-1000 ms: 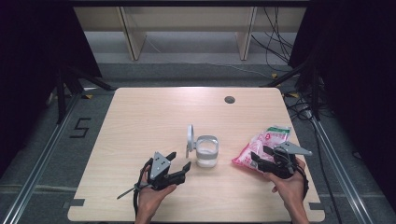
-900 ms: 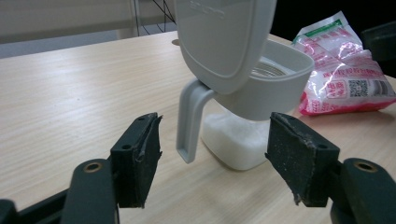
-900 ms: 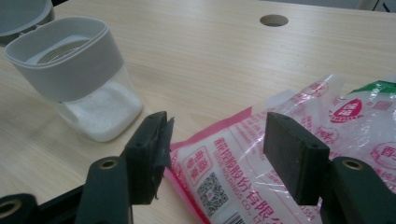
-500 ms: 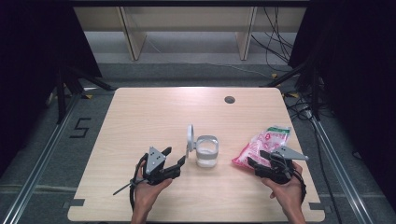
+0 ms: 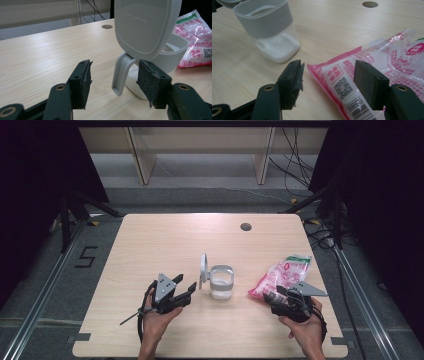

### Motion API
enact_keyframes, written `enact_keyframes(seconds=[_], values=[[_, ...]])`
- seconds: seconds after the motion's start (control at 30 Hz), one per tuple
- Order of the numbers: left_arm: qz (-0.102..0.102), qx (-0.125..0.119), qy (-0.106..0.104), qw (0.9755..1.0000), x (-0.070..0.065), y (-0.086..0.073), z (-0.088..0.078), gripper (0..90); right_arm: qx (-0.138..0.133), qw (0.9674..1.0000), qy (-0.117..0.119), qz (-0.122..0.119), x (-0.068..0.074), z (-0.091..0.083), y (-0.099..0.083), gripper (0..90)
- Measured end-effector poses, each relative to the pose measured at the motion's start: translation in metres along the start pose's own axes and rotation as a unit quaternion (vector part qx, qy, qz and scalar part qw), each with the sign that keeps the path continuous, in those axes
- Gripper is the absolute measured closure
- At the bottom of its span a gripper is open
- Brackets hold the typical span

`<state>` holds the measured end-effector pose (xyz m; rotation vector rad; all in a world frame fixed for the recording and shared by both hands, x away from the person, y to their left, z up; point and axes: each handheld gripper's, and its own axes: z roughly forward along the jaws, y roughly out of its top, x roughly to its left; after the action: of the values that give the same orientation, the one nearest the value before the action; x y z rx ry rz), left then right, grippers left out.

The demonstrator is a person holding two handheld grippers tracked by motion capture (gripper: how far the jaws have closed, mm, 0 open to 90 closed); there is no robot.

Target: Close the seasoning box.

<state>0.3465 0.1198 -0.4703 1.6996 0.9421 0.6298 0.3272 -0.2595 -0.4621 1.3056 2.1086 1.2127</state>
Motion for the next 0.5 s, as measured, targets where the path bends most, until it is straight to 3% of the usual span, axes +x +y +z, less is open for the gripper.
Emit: enact_keyframes(seconds=[0.03, 0.1, 0.2, 0.27, 0.33, 0.37, 0.4, 0.5], values=[[-0.006, -0.003, -0.005, 1.0, 0.0002, 0.0004, 0.0013, 46.6, -0.007, 0.9998, -0.001, -0.017, -0.0023, 0.0018, -0.0013, 40.2], [-0.005, -0.004, -0.009, 0.9999, 0.0007, 0.0008, 0.0023, 50.3, -0.003, 0.9999, 0.011, -0.012, -0.0016, -0.0001, -0.0016, 40.2], [0.008, -0.006, -0.012, 0.9999, 0.0024, 0.0023, 0.0023, 58.0, -0.01, 0.9998, 0.006, -0.017, -0.0004, 0.0012, -0.0034, 40.1], [0.003, -0.01, -0.013, 0.9999, 0.0015, 0.0033, 0.0019, 63.5, -0.005, 0.9998, 0.011, -0.015, 0.0016, -0.0004, -0.0035, 40.1], [0.021, -0.011, -0.013, 0.9996, 0.003, 0.0046, 0.0034, 70.3, -0.007, 0.9998, 0.015, -0.007, 0.0056, -0.0001, -0.0041, 40.1], [0.021, -0.011, -0.013, 0.9996, 0.003, 0.0046, 0.0034, 74.1, -0.007, 0.9998, 0.015, -0.007, 0.0056, -0.0001, -0.0041, 40.1], [0.016, -0.017, -0.014, 0.9996, 0.0033, 0.0042, 0.0051, 76.9, -0.005, 0.9996, 0.011, -0.026, 0.0044, 0.0008, -0.0038, 40.1], [0.025, -0.015, -0.017, 0.9995, 0.0032, 0.0063, 0.0047, 83.5, -0.008, 0.9996, 0.017, -0.022, 0.0063, 0.001, -0.0046, 40.1]])
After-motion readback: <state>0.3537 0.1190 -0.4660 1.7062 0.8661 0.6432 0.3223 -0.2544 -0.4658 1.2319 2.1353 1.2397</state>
